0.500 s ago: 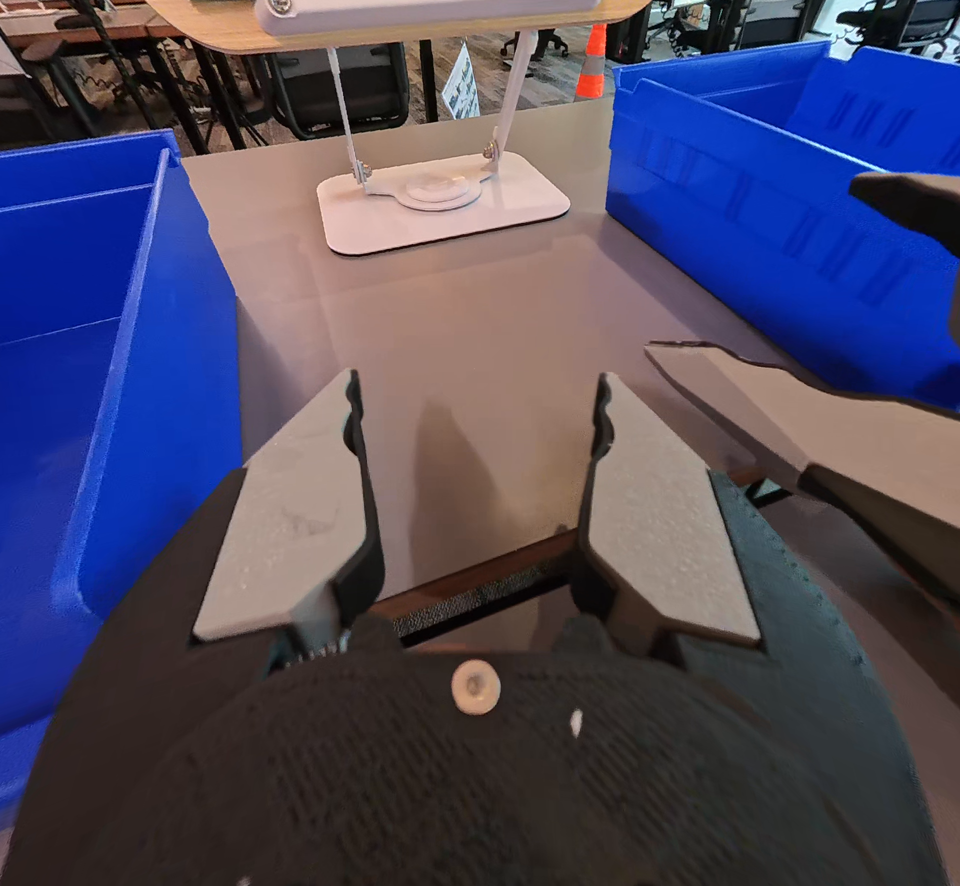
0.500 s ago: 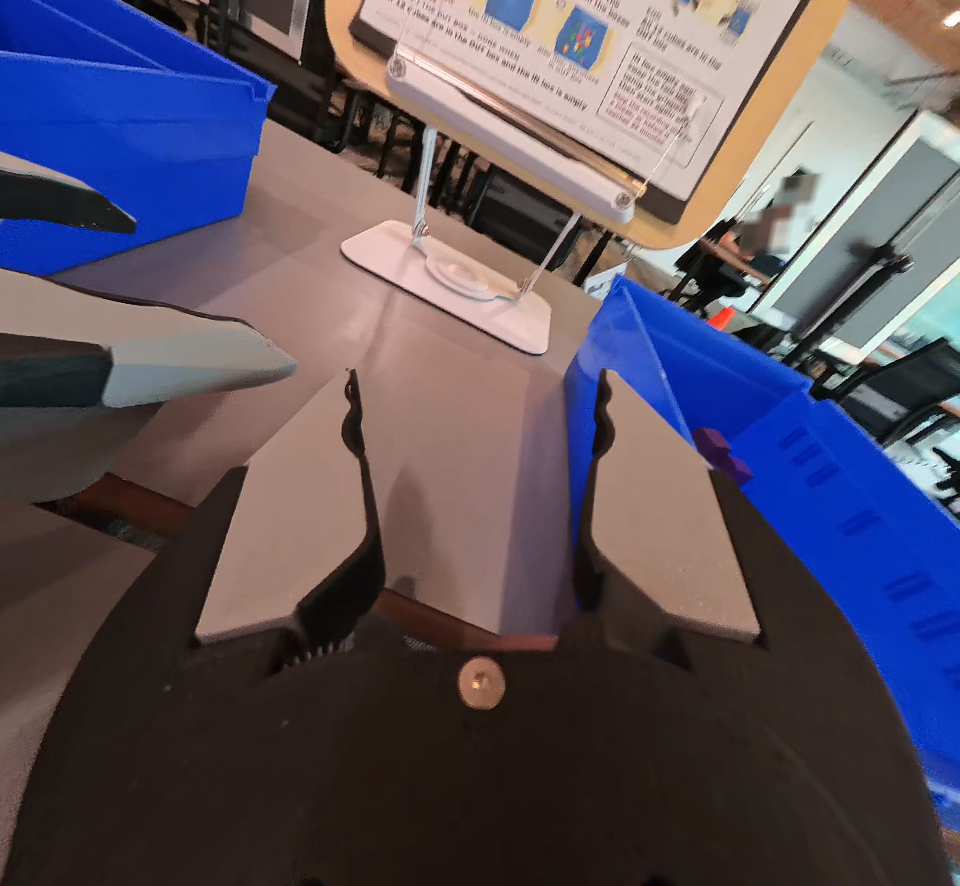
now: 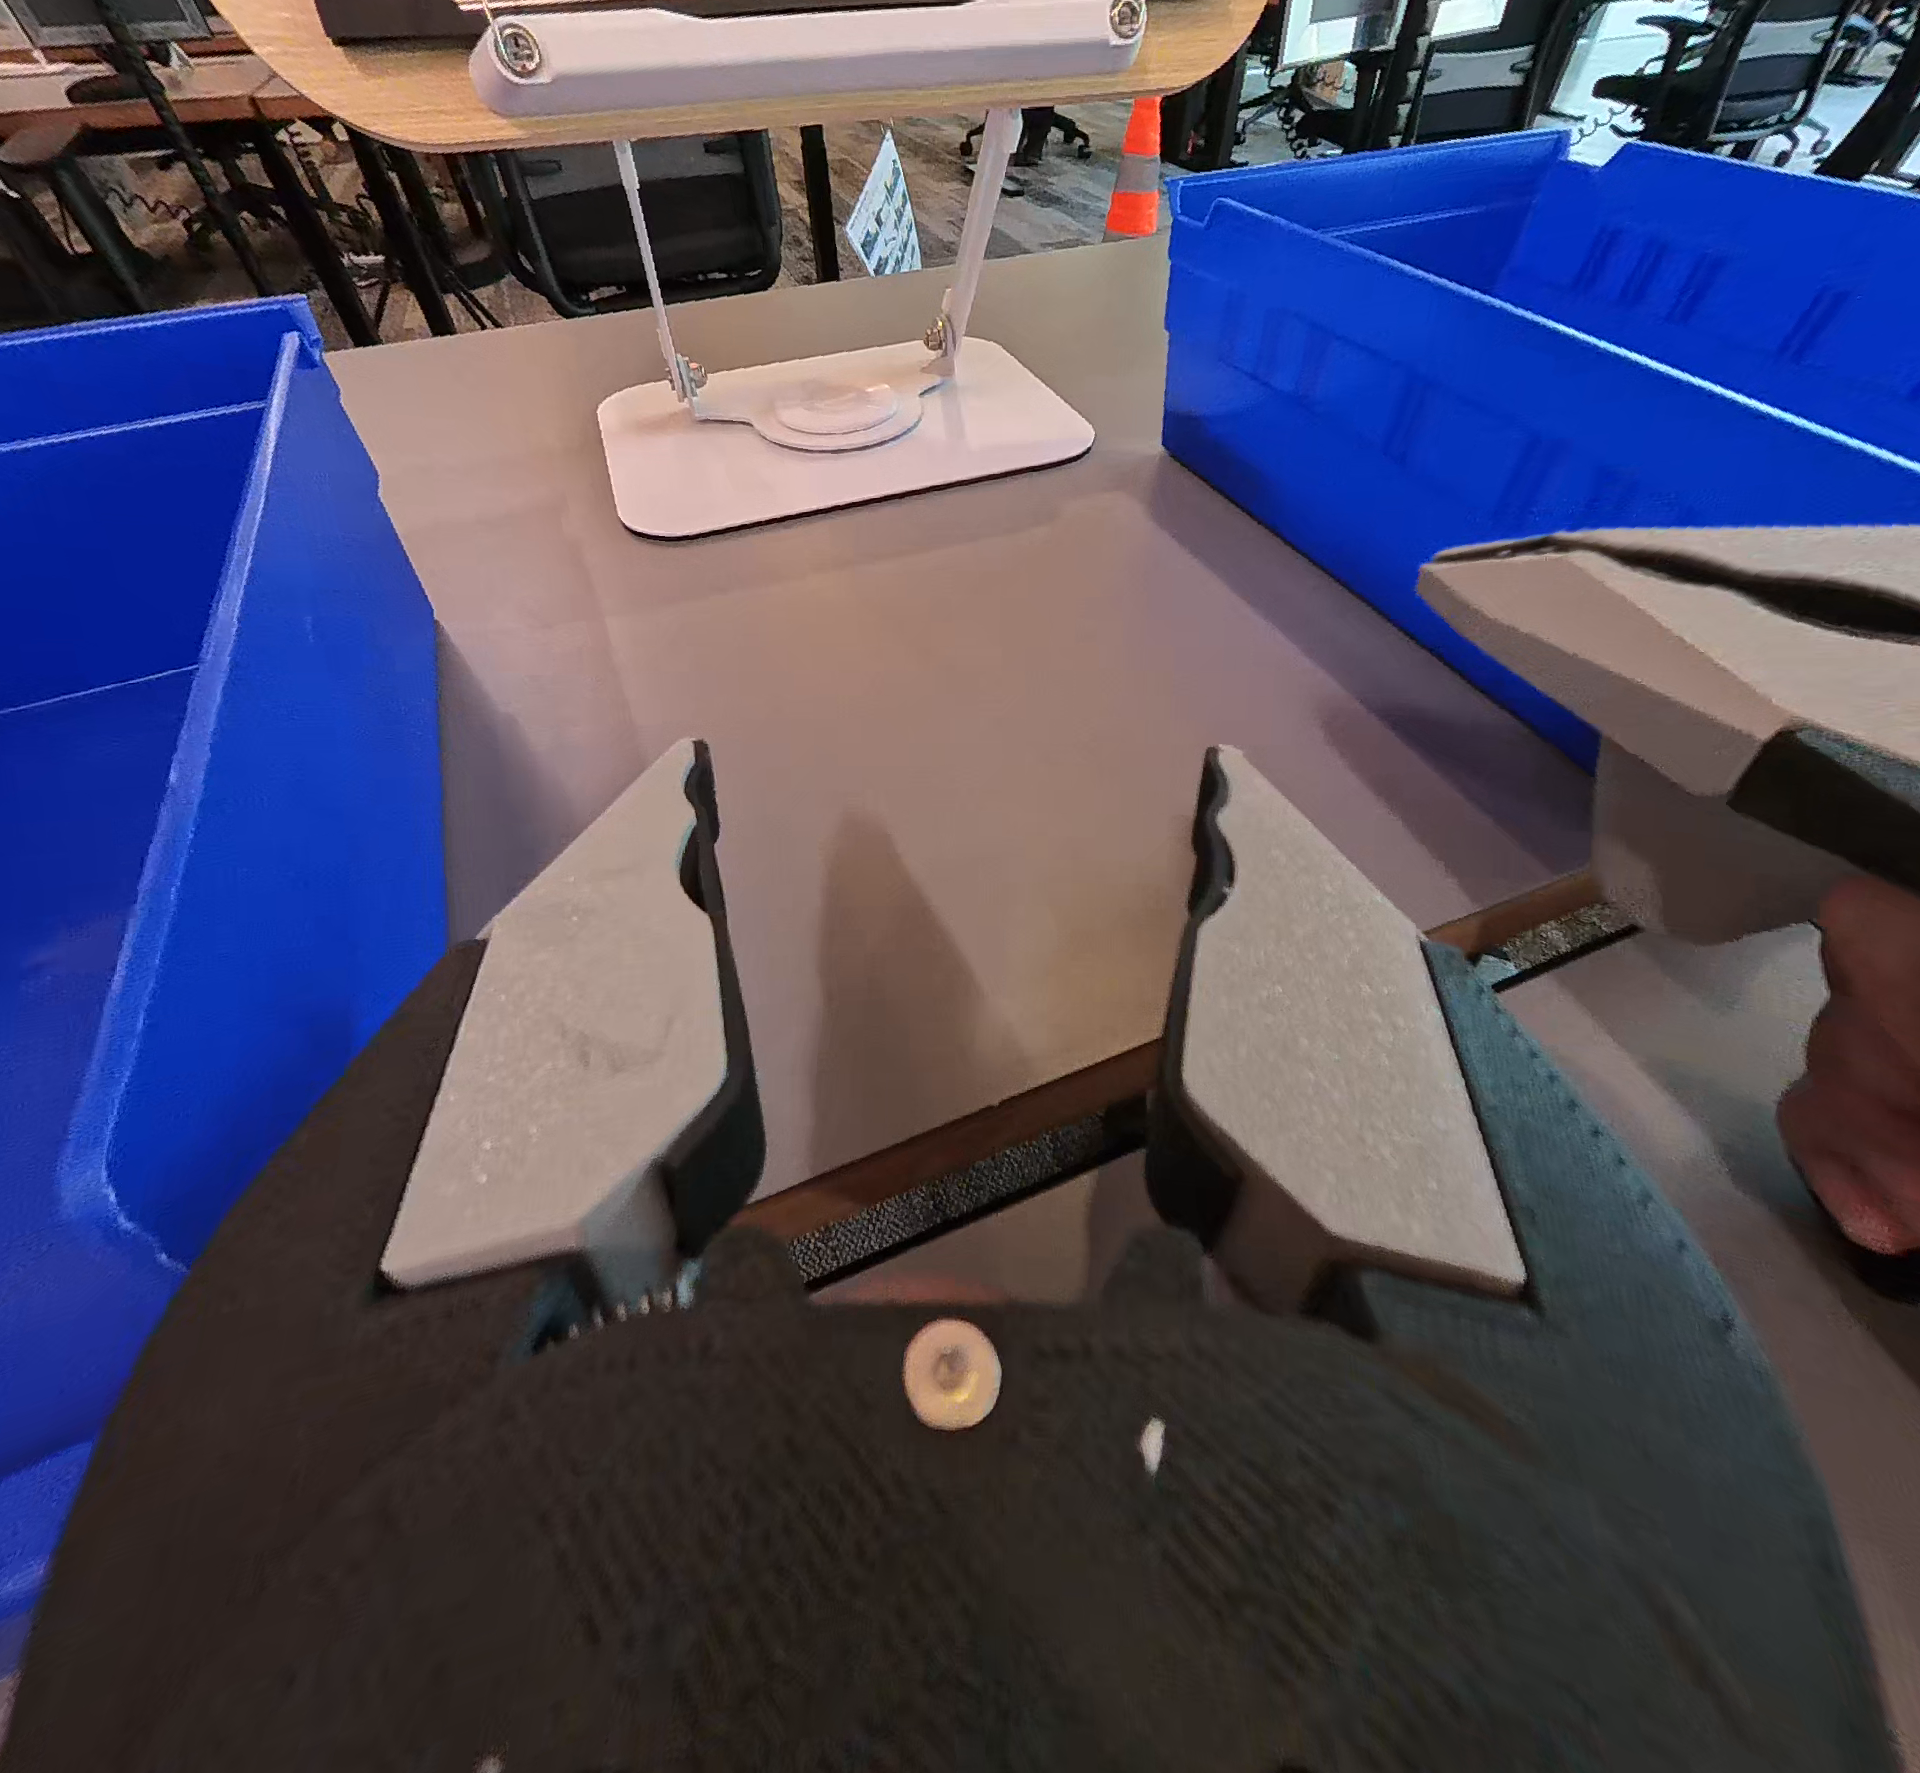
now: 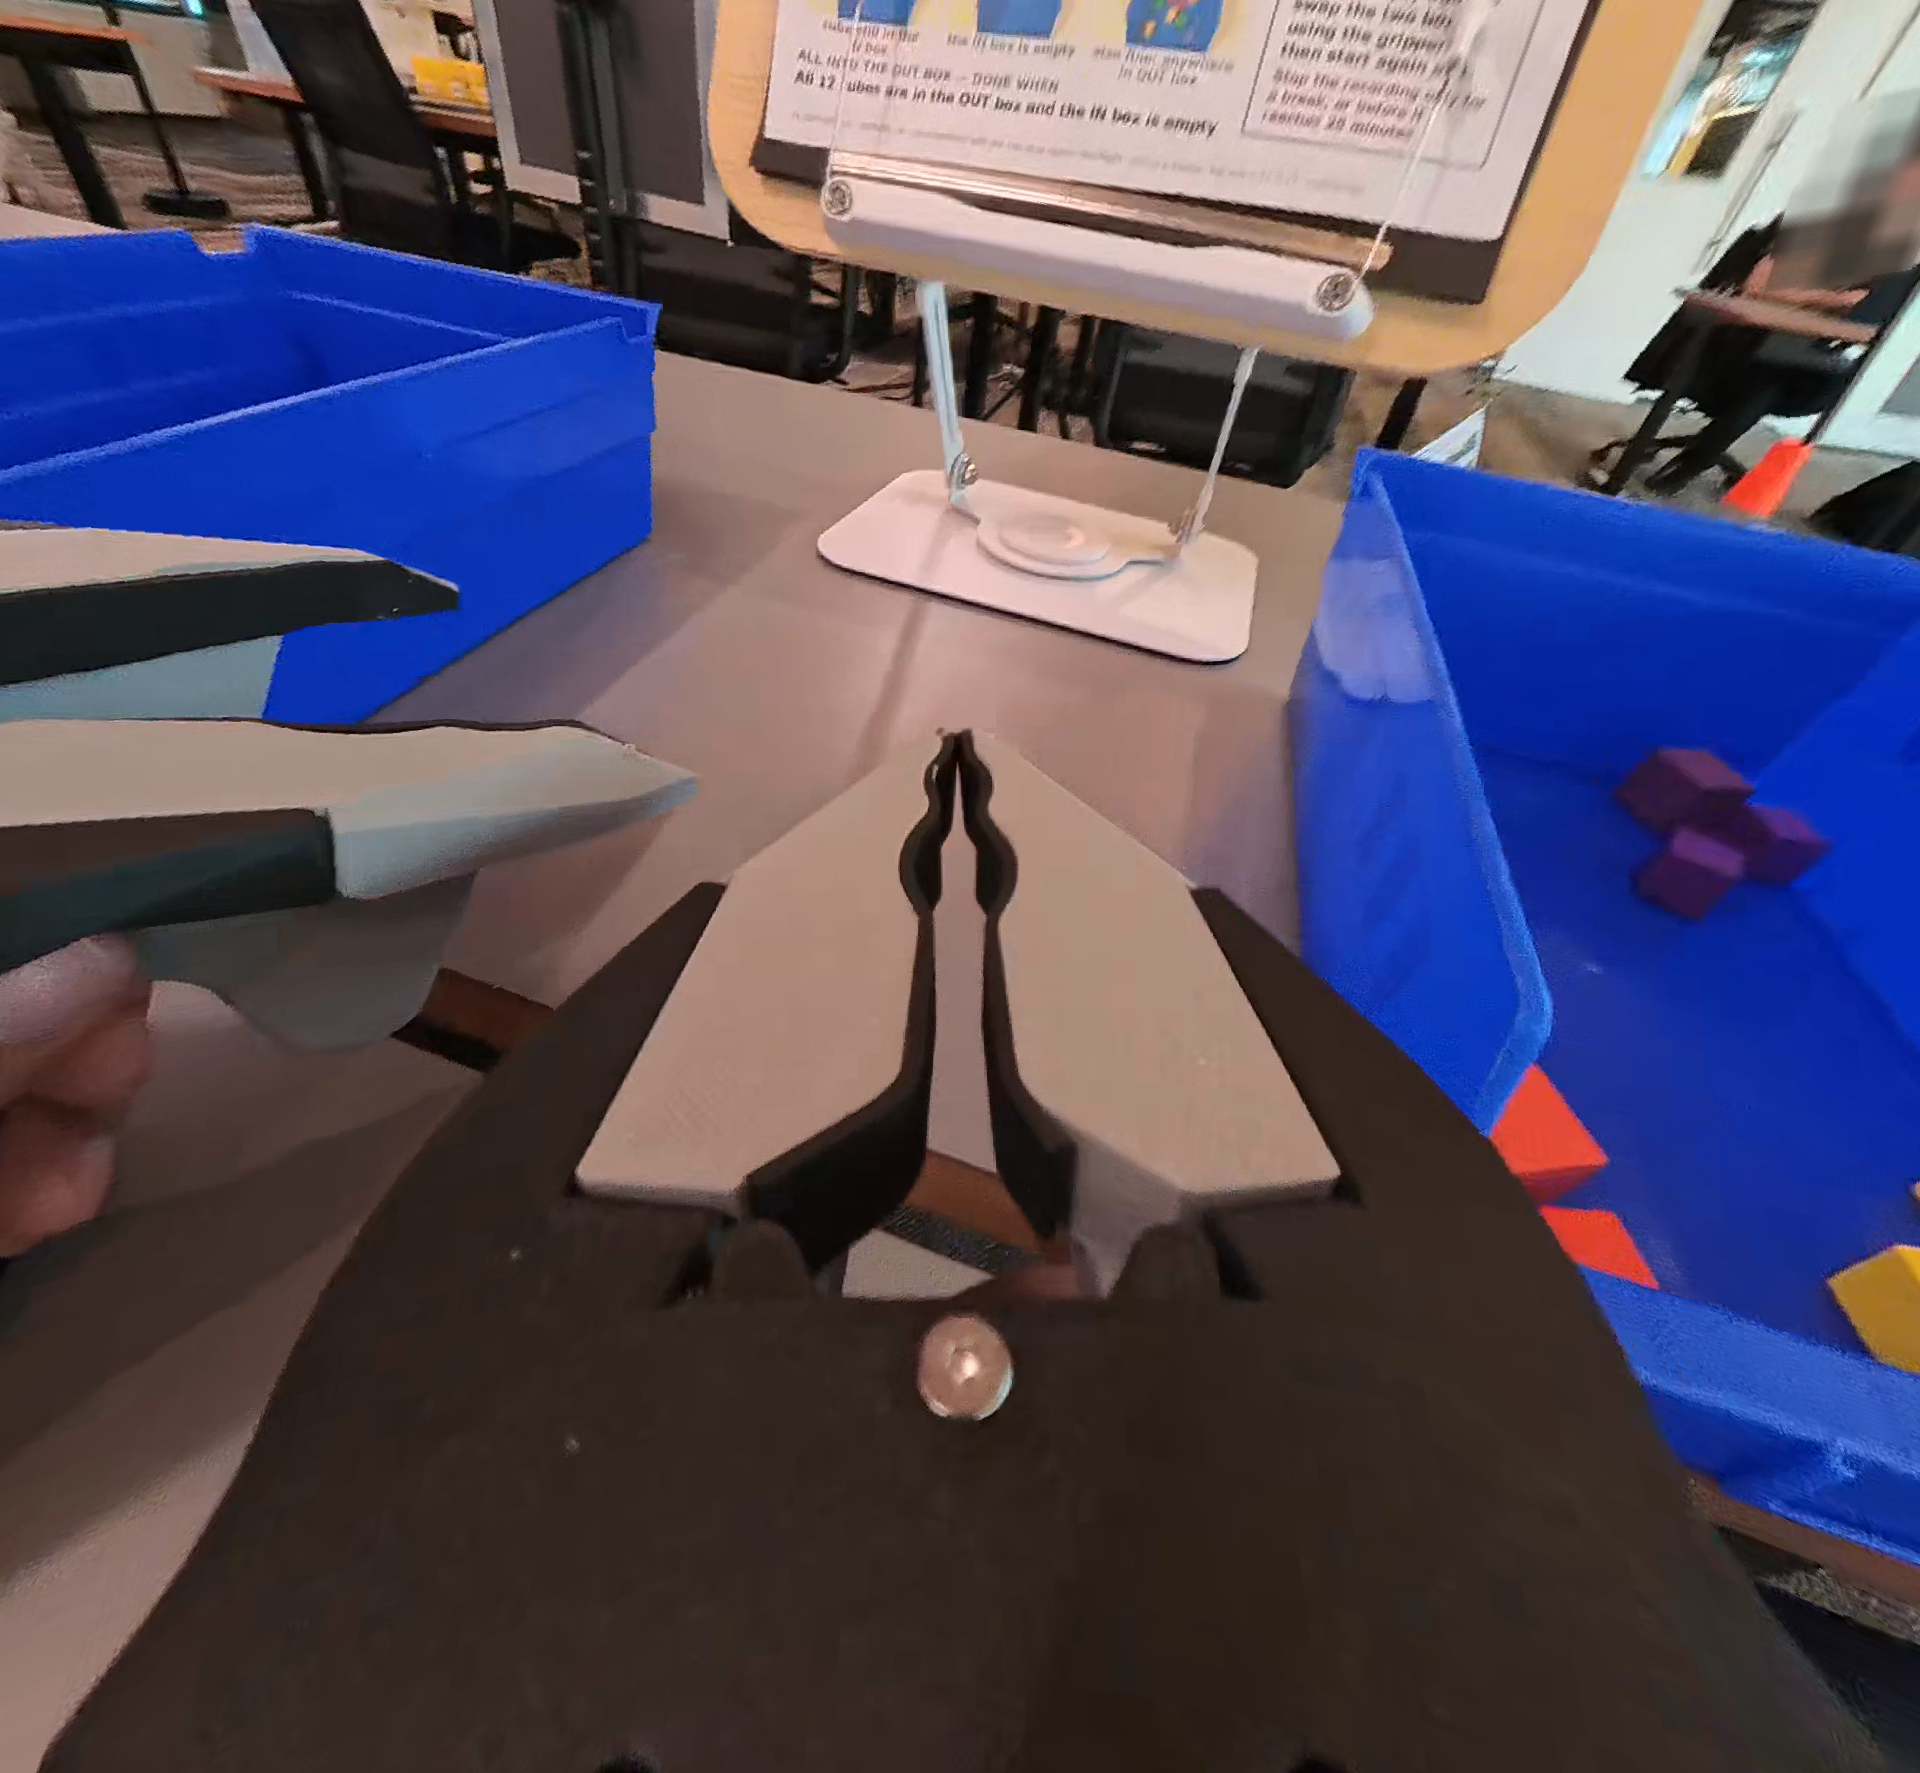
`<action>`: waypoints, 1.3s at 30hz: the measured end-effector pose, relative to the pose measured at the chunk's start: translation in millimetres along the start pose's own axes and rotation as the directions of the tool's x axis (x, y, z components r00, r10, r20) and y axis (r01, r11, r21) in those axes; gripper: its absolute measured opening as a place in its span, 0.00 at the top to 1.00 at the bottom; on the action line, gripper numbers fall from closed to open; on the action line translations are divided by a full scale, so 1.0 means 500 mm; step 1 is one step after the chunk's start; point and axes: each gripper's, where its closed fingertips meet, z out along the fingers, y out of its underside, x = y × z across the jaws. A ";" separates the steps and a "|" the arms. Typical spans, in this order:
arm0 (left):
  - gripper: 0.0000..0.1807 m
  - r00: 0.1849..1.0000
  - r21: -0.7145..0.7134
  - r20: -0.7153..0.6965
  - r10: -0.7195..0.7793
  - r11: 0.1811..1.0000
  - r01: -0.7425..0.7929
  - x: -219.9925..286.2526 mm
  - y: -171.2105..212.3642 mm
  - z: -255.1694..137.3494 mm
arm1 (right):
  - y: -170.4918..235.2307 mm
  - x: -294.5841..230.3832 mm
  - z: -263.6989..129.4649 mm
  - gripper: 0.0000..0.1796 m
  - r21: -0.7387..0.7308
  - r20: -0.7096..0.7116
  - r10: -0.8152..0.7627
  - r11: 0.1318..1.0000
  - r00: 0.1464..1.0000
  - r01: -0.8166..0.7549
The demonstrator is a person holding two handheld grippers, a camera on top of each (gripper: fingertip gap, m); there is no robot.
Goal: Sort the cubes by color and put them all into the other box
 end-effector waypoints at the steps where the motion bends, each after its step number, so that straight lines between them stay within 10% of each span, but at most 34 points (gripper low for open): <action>1: 0.49 1.000 -0.003 0.001 0.004 1.000 -0.004 0.000 0.001 0.001 | 0.000 -0.002 0.000 1.00 -0.001 0.012 0.005 1.000 1.000 -0.005; 39: 0.58 0.999 -0.008 0.001 0.047 0.999 -0.047 0.010 0.002 0.001 | -0.020 -0.044 -0.081 0.96 0.105 0.123 -0.005 0.994 0.992 -0.008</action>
